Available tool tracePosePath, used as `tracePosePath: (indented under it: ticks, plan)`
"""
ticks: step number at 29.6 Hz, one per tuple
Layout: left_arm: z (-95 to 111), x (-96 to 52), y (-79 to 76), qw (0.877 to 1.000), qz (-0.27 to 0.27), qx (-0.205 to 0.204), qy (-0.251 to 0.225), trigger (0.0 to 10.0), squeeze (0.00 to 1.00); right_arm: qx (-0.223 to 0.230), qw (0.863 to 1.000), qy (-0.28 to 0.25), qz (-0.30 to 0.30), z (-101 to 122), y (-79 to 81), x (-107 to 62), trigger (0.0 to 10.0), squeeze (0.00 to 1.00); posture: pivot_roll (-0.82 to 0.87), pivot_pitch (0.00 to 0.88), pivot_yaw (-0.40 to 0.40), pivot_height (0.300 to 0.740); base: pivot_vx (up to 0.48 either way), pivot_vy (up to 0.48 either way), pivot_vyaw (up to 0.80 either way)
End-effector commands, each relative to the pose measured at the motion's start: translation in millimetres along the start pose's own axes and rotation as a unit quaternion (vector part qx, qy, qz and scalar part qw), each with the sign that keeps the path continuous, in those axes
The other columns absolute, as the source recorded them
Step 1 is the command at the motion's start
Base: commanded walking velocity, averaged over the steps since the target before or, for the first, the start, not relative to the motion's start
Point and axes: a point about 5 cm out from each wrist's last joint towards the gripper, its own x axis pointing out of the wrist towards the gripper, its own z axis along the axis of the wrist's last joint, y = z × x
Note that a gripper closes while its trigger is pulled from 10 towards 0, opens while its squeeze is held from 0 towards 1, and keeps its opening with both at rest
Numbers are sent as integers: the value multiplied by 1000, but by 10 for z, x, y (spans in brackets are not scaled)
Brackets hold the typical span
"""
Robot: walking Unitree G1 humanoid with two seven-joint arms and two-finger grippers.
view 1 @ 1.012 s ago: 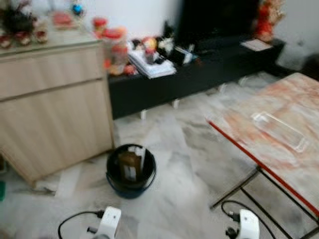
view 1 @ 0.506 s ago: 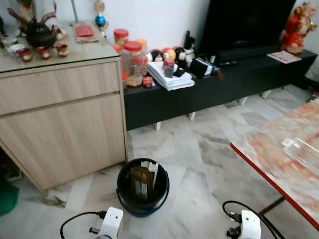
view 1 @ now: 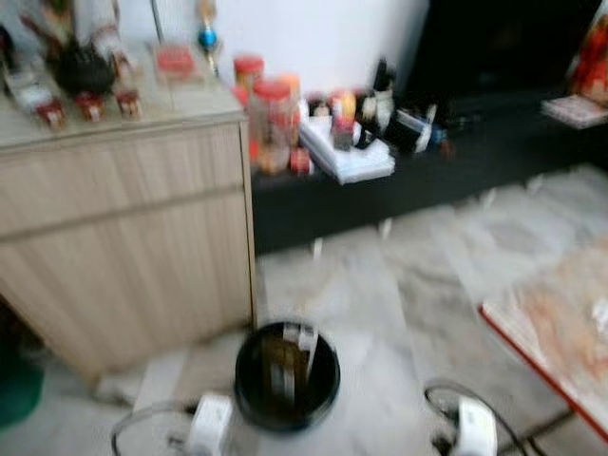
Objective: Picking trash to rubbish bin
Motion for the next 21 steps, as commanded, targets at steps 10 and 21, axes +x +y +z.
tracePosePath:
  ticks: [10,21]
  plan:
    - [-77,-11,77,1000,9,0,15,10000,0,2,1000,-11,10,51,59,12,10000,0,27,73,-112,740,391,0,0]
    - [68,5,91,1000,8,2,-17,10000,0,-1,1000,-9,9,44,53,11,10000,0,24,77,-115,740,163,0,0]
